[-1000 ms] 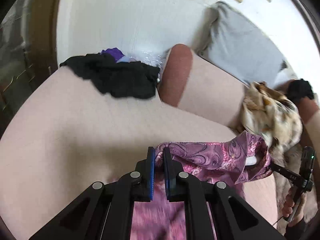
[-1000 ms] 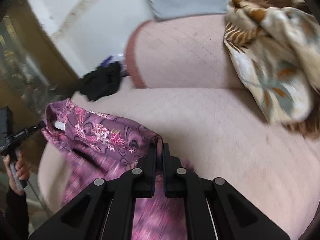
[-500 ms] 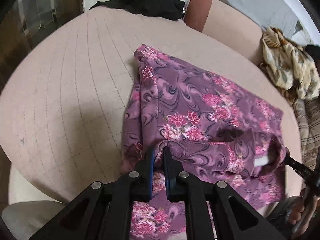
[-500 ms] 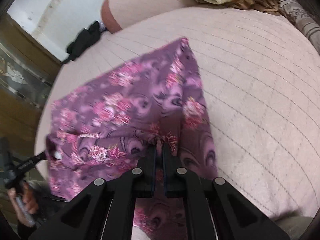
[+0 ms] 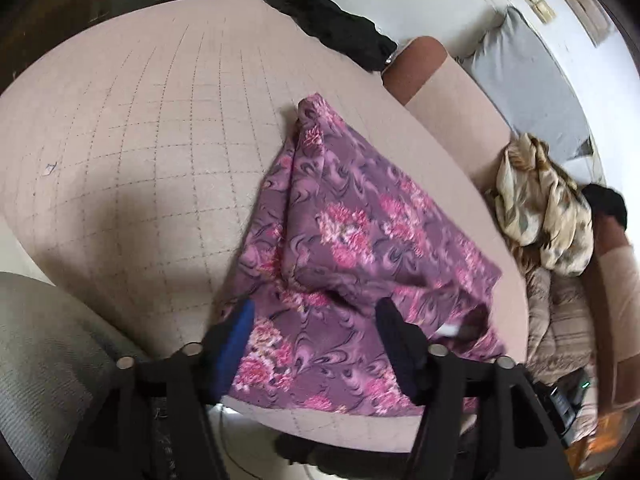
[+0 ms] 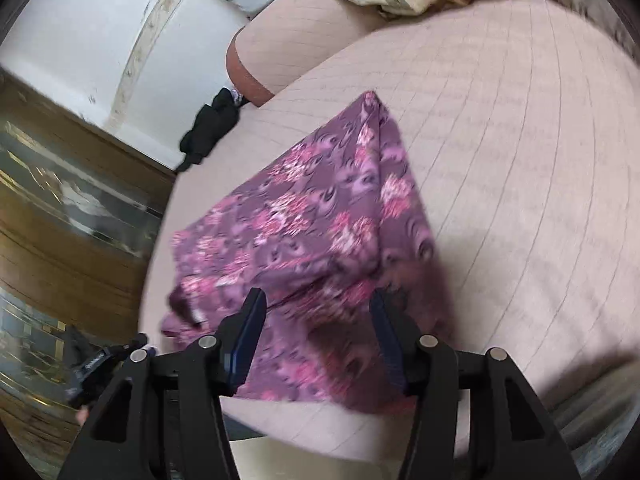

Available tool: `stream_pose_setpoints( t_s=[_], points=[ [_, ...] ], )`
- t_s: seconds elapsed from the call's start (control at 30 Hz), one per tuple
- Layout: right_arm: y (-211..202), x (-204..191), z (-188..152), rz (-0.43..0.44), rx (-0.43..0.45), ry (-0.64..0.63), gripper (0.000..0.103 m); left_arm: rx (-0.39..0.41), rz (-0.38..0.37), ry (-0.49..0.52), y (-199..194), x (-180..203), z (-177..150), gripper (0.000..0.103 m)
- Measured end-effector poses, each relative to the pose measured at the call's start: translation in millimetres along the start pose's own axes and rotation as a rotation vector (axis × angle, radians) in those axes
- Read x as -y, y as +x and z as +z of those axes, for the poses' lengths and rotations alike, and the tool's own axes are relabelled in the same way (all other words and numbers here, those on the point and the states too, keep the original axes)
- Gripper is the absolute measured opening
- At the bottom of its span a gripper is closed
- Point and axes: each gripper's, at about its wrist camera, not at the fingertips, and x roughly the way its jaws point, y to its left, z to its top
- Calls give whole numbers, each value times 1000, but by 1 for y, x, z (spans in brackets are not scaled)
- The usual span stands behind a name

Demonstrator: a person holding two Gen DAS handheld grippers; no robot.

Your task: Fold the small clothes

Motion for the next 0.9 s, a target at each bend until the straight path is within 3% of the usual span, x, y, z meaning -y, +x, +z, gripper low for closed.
stream_pose_setpoints(
  t_s=[0.1, 0.2, 0.37, 0.47, 0.5, 0.57, 0.67, 0.7, 0.73, 0.77, 0.8, 0.9],
  points=[
    [14, 15, 5, 82, -62, 152, 53, -83, -41, -67, 18, 1, 10, 71],
    [30, 15, 16, 63, -102, 193, 53, -171, -70, -147, 45, 5, 19, 71],
    [47, 17, 32, 29, -60, 260, 53, -197, -19, -146, 73, 4, 19, 70],
    [53, 22, 27, -26, -61, 232, 51, -185, -48, -178, 70, -8, 15, 60],
    [54, 24, 25, -39, -63, 223, 39, -179, -52, -178, 67, -10, 13, 59],
    [54, 30, 21, -68, -76, 209, 23, -176, -45, -171, 65, -11, 10, 57],
    [50, 32, 22, -52, -68, 202, 16, -170, -40, -158, 62, -10, 5, 56],
    [49, 31, 22, -59, -69, 185, 12, -168, -30, -142, 62, -8, 3, 46],
    [50, 26, 23, -79, -73, 153, 9, -166, -17, -123, 64, -5, 3, 22],
    [51, 24, 23, -92, -71, 134, 8, -165, -4, -104, 64, -3, 3, 12],
    [50, 21, 23, -91, -71, 127, 7, -158, -2, -87, 62, -2, 4, 6],
    [27, 10, 30, -45, -13, 101, 6, -80, -53, -59, 34, 2, 11, 5]
  ],
)
